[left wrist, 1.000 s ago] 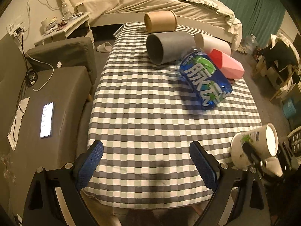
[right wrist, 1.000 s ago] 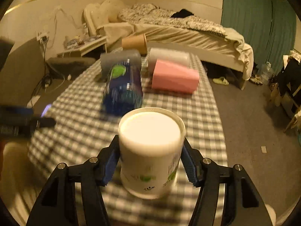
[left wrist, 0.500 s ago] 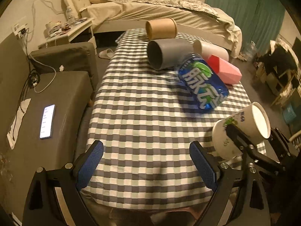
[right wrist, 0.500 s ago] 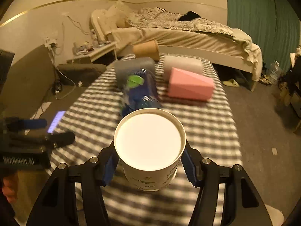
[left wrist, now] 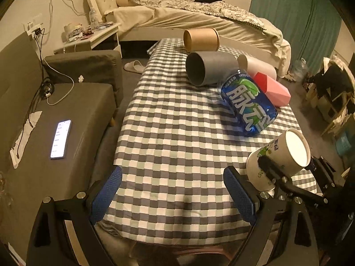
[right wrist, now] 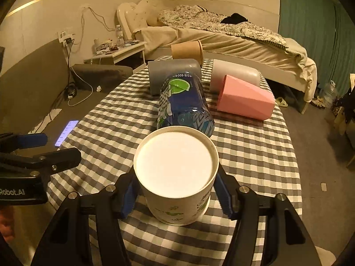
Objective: Flip cup upside down
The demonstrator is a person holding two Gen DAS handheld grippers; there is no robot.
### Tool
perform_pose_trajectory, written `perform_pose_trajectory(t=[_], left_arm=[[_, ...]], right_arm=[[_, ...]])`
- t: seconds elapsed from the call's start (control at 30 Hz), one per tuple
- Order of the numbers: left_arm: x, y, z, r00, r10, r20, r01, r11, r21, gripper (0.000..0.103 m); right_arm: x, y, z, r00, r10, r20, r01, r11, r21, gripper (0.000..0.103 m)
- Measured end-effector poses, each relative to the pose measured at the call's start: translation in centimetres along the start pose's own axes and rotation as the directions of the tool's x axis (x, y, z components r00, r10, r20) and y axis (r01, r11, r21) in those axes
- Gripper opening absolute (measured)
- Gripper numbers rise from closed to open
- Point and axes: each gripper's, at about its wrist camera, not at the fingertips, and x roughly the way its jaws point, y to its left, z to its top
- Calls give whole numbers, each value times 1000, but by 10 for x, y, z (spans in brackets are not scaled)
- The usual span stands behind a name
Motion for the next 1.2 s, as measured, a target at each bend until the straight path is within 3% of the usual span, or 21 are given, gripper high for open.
perform_pose_trajectory(t=[0.07, 0.1, 0.37, 0.67, 0.93, 1.2], left_arm=[[-7, 1, 2, 1000, 3, 13, -3, 1000, -6, 95], [-11, 2, 2, 1000, -5, 24, 5, 1000, -16, 95], [-49, -6, 12, 993, -9, 114, 12, 1000, -26, 95], [-87, -38, 4, 966, -30, 257, 20, 999, 41, 102], [-81, -67, -20, 955, -30, 295, -3, 994, 110, 103], [-65, -70, -31, 966, -1, 260, -24, 995, 92, 103]], right_arm=[[-2, -5, 1, 1000, 4, -16, -4, 1000, 25, 86], [-6, -7, 2, 1000, 1, -9, -1, 999, 38, 88], [-70, -5, 15, 994, -8, 112, 8, 1000, -5, 90], [-118, -42, 10, 986, -98, 136, 92, 994, 52, 95], [-121, -82, -10, 983, -157, 92, 140, 976, 169, 103], [-110, -84, -22, 984, -169, 52, 158, 975, 159, 103]])
